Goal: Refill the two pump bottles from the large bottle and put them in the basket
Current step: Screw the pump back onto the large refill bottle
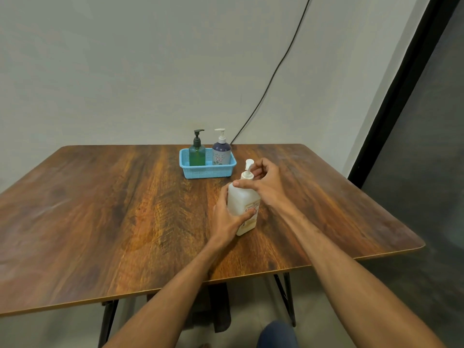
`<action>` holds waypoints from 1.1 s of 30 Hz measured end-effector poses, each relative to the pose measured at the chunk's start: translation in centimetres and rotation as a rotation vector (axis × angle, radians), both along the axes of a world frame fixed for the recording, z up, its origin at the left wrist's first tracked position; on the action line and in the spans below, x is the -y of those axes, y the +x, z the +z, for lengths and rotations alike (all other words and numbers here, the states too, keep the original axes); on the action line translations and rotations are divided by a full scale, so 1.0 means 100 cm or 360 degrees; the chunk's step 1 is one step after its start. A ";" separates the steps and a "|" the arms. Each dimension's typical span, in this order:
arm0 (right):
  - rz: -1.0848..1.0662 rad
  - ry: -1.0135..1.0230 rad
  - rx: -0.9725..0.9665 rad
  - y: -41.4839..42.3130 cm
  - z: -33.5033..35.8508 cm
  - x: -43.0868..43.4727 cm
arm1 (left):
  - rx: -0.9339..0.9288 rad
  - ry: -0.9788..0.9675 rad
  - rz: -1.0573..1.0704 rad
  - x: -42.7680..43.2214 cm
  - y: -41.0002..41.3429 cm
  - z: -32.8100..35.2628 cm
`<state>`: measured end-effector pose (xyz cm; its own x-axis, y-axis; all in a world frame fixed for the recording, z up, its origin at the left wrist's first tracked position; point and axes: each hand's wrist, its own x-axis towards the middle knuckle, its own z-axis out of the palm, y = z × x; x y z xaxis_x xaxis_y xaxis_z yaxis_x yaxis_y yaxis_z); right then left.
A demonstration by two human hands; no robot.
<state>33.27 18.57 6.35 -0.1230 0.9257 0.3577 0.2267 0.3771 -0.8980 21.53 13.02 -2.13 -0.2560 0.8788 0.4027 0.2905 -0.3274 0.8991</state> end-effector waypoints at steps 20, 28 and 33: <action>-0.0009 -0.0006 0.0036 -0.001 -0.001 0.000 | 0.0054 0.0031 -0.0046 -0.003 0.000 0.000; 0.0077 -0.0096 0.0019 0.010 0.002 0.000 | 0.0044 0.0030 -0.0062 -0.003 -0.002 -0.002; 0.0012 -0.0016 0.0046 0.002 0.004 0.002 | 0.0037 0.0026 -0.0075 -0.004 -0.004 0.000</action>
